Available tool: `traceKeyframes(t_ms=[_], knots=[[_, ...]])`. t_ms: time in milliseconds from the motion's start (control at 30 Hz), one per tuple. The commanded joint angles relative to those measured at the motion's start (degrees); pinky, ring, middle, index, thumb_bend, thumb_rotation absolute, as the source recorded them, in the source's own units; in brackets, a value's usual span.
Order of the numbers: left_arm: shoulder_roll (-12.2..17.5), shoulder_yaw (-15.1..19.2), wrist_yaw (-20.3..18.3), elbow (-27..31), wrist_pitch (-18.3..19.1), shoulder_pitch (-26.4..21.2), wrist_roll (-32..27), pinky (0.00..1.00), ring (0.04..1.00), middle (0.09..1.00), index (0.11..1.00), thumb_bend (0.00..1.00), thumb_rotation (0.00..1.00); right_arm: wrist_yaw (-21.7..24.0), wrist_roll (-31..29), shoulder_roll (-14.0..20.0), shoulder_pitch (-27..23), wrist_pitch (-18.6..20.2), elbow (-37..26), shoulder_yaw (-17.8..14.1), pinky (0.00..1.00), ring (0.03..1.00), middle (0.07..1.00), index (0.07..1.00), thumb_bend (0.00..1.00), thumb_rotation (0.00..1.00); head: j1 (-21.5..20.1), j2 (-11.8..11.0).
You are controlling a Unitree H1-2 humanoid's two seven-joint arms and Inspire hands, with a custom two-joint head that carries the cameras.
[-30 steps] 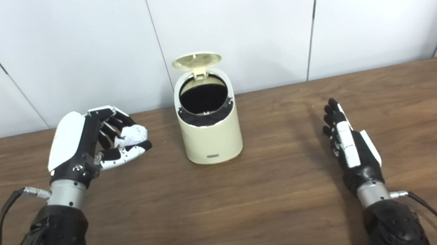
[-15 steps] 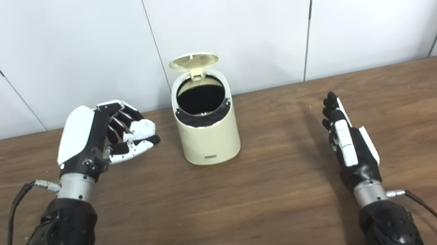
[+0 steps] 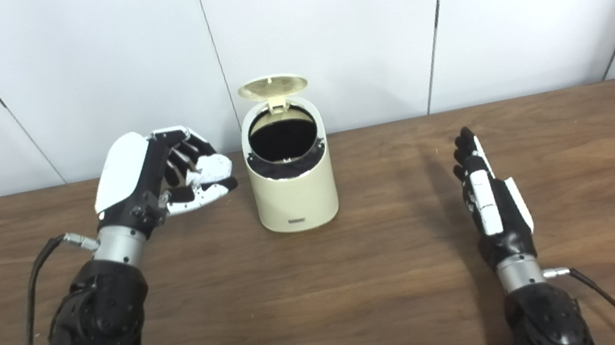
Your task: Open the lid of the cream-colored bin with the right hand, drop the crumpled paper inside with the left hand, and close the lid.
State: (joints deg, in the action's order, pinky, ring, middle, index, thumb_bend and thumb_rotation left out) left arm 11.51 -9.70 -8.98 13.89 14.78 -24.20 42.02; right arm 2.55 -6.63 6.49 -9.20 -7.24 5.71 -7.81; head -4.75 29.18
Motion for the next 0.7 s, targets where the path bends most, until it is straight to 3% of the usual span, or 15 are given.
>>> traceKeyframes(t_ms=[0,667], knots=[[-0.28,0.02,1.71,0.01,-1.68,-3.48,-0.38,0.30,0.403,0.496,0.505,0.47,0.00,0.52,-0.83,-0.36,1.77,-1.81,0.12,0.18,1.00,1.000,0.997,0.996,0.59,1.00,-0.02,0.14],[-1.85,-2.13,3.59,-6.97,-4.40,-10.49,-0.42,0.32,0.380,0.478,0.519,0.47,0.00,1.60,-1.12,0.04,3.56,-0.61,-1.17,0.55,1.00,1.000,0.996,1.000,0.54,1.00,0.28,-0.06]])
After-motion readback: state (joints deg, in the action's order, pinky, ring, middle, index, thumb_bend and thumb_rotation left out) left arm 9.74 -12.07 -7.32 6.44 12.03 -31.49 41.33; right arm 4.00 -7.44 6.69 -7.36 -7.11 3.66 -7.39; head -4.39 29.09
